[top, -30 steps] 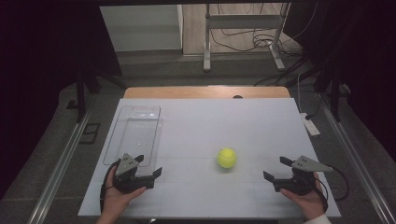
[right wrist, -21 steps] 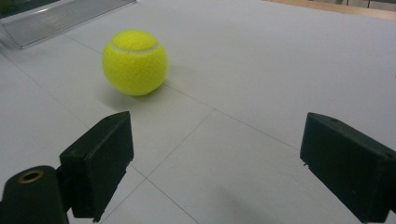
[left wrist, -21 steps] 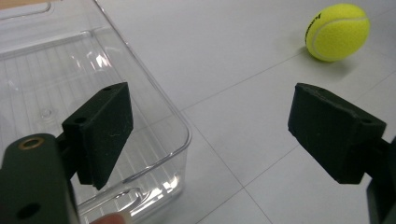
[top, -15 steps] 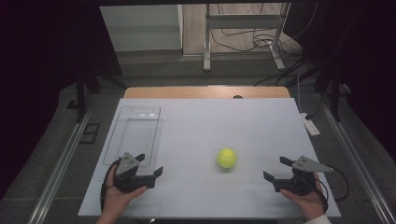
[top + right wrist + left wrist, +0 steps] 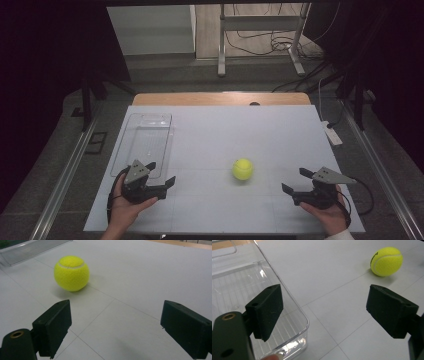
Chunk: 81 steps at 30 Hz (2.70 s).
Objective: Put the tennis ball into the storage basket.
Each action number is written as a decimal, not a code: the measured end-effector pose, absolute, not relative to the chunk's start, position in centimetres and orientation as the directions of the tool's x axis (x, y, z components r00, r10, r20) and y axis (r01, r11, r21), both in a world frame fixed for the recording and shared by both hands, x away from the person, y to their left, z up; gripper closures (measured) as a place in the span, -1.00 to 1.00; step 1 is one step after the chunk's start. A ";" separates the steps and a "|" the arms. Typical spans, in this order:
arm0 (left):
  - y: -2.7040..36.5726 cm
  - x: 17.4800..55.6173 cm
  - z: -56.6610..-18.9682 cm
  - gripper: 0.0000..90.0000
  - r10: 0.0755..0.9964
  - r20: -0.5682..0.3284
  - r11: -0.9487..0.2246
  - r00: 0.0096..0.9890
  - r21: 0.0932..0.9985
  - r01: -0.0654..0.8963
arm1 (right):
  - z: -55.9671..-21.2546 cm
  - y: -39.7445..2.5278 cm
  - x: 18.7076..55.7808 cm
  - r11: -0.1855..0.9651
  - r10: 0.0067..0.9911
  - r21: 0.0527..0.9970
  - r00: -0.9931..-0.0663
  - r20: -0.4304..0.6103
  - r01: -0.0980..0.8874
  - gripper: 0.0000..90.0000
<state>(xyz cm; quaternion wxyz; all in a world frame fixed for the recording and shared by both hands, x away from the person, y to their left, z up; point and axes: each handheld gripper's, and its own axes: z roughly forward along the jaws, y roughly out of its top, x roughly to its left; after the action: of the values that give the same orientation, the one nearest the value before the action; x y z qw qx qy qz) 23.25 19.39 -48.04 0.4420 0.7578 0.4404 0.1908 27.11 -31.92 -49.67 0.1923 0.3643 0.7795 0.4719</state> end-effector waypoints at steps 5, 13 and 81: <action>19.0 23.4 -47.5 -0.66 0.830 -0.099 -0.230 0.549 0.835 0.499 | -49.6 -31.9 27.1 0.286 0.749 0.877 -0.661 0.046 0.386 -0.77; 18.3 23.6 -46.6 -0.65 0.817 -0.092 -0.252 0.570 0.831 0.495 | -49.7 -31.9 27.1 0.290 0.748 0.876 -0.662 0.044 0.386 -0.77; 13.8 27.1 -44.1 -0.66 0.719 -0.127 -0.320 0.684 0.812 0.487 | -50.0 -32.0 27.4 0.303 0.750 0.867 -0.660 0.040 0.397 -0.76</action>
<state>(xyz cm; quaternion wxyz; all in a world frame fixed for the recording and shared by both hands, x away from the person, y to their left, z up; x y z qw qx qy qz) 27.07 13.76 -44.06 0.4456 0.8021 0.3760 0.1298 27.41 -32.02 -49.99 0.1907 0.3657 0.7841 0.4637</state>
